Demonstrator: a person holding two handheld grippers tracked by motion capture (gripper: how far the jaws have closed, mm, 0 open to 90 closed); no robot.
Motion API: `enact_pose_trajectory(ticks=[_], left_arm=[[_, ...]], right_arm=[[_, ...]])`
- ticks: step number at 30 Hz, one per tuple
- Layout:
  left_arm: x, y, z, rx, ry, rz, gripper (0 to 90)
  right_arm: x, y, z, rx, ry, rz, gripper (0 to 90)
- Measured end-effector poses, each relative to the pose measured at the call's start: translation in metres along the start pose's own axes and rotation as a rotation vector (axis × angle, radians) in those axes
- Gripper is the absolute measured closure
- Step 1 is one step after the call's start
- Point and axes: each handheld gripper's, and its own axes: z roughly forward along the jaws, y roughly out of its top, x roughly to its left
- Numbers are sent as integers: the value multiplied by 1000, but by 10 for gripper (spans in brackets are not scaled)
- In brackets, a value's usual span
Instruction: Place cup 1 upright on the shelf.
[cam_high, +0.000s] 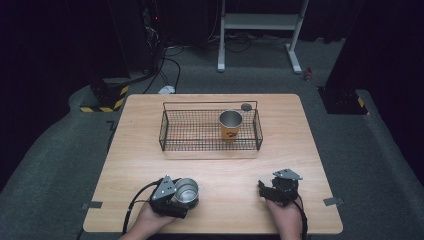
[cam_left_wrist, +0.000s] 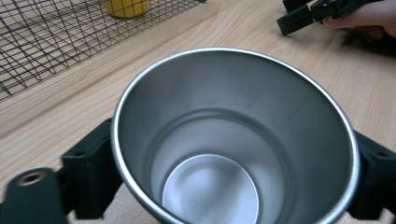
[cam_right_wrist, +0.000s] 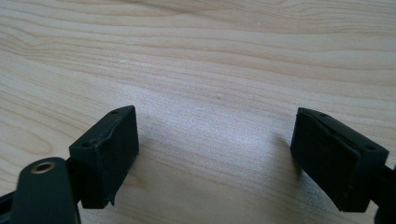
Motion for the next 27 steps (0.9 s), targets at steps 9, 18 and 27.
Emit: enact_pose_trajectory(ticks=[9,18,27], left_arm=[[0,2,-5,-28,-16,-15,184],[6,5,-16,-66,29,-20,186],[12,6,-24,-85,54,-35,186]], right_arm=[[0,0,0,0,-2,2,153],[0,0,0,0,-2,2,153],[0,0,0,0,-2,2,153]])
